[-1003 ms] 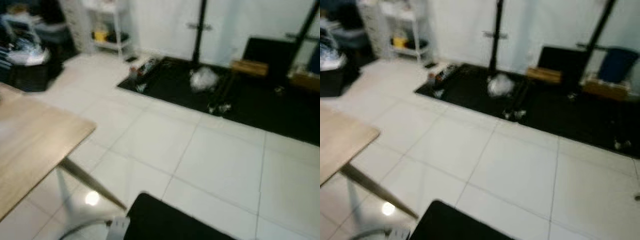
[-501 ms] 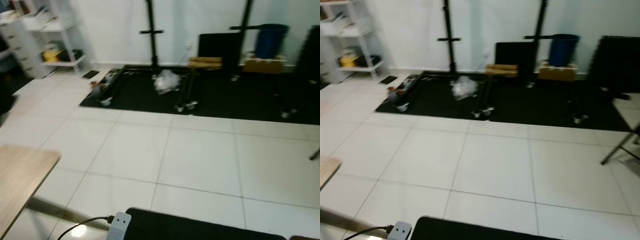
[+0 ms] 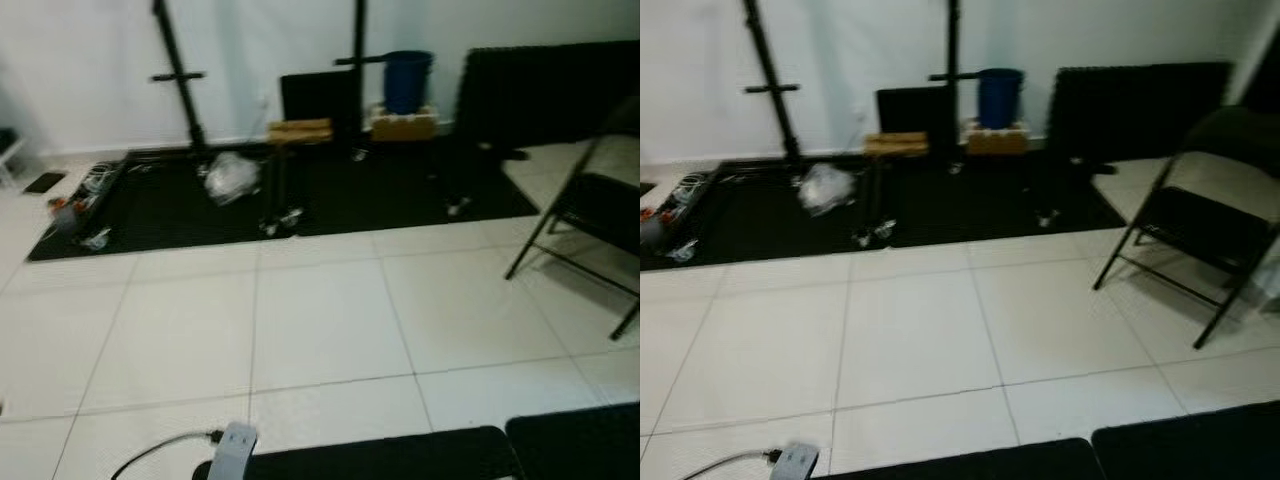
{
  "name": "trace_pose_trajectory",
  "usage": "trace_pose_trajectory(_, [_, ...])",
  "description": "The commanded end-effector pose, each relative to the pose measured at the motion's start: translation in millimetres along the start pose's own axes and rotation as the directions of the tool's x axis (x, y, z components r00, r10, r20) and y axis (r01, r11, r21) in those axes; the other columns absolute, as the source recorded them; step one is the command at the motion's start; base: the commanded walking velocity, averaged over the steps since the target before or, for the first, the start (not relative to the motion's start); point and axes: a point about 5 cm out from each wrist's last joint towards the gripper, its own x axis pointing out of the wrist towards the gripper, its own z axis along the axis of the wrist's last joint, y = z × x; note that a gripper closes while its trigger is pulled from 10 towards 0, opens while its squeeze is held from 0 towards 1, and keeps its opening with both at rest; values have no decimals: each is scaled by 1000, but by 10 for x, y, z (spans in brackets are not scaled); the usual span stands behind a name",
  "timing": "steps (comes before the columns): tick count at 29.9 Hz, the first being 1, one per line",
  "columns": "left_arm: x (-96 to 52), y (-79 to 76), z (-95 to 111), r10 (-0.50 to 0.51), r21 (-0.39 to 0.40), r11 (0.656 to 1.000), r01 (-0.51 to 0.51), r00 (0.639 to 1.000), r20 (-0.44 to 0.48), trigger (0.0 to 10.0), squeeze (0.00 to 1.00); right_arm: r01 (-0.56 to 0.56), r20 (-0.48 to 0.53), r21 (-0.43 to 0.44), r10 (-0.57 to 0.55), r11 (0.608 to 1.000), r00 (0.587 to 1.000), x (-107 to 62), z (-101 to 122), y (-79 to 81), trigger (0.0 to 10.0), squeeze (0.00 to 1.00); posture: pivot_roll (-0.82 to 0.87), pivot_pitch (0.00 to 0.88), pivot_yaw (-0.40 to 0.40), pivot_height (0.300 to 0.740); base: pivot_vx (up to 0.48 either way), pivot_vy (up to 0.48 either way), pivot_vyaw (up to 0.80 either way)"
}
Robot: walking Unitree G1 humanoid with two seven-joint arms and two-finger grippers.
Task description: Restocking fridge
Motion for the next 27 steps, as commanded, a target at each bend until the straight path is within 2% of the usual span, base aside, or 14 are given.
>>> trace_pose_trajectory(1, [-8,-26,-100,-5,-2,1000,5,999,-39,10000,0,-13,-5,-7,13,1000,1000,1,-23,58,10000,0,36,0,5,740,0,0,-769])
trace_pose_trajectory(9, [-8,-19,-83,-9,37,999,10,999,-38,10000,0,-13,-12,-14,13,1000,1000,0,-59,43,10000,0,17,0,12,740,0,0,-769])
trace_pose_trajectory(20, [4,-47,-57,-16,49,999,18,999,-34,10000,0,9,-22,-31,-9,999,1000,-5,-113,-66,10000,0,18,0,1,740,0,0,-769])
trace_pose_trajectory(27, [6,-53,-54,-14,44,999,15,999,-31,10000,0,7,-18,-22,-8,1000,1000,-5,-102,-71,10000,0,19,0,1,740,0,0,-769])
